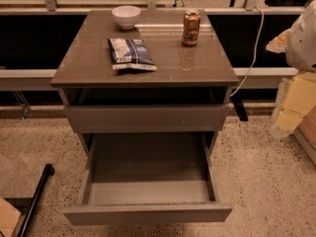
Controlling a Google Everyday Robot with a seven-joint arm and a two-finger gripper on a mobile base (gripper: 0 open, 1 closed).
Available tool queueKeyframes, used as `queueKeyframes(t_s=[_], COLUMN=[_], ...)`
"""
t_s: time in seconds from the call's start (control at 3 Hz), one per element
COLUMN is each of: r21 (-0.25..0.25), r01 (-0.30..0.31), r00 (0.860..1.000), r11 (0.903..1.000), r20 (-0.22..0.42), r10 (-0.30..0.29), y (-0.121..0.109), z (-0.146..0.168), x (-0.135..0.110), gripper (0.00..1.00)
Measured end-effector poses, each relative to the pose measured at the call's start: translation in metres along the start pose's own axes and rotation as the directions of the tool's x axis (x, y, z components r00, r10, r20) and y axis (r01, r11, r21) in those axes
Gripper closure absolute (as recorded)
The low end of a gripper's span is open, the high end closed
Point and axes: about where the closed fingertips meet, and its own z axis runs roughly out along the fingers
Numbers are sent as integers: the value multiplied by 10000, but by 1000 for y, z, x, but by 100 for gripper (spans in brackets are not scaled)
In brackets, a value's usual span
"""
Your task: Place blue chip bag into middle drawer
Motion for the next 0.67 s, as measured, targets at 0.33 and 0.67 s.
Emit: queueKeyframes(t_s=[0.33, 0.67], r21=[2, 136], r01=[2, 188], r00=[10000, 9983], r11=[10000, 9997], r20=[7, 557], r10=[-2, -195], y=[0, -9], z=[0, 4], x=[0, -19], gripper=[0, 0])
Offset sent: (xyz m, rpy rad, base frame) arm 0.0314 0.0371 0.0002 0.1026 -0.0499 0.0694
